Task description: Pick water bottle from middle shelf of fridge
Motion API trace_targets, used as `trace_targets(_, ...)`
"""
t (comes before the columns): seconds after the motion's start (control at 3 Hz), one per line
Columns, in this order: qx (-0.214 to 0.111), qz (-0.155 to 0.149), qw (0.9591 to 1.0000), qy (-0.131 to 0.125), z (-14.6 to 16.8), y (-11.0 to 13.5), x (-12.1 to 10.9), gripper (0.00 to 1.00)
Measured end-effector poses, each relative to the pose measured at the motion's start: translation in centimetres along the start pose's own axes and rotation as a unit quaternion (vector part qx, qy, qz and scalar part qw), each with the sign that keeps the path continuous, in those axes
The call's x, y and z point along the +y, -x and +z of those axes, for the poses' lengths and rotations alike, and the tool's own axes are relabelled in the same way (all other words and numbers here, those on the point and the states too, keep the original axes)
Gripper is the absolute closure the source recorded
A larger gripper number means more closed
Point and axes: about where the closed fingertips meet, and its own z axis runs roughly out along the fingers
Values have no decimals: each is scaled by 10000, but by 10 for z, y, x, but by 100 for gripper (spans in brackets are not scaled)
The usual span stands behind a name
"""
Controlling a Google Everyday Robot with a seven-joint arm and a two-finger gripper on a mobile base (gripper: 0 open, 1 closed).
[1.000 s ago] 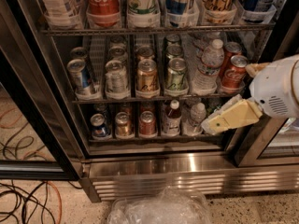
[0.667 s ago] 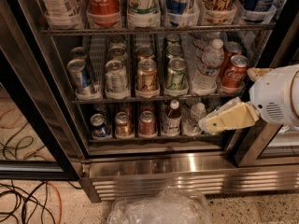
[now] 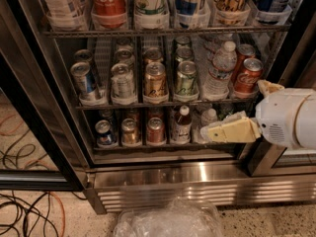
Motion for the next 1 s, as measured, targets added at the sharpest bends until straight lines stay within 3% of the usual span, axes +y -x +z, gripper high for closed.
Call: trace_targets(1.0, -351, 721, 9958, -447, 25, -19, 11, 0)
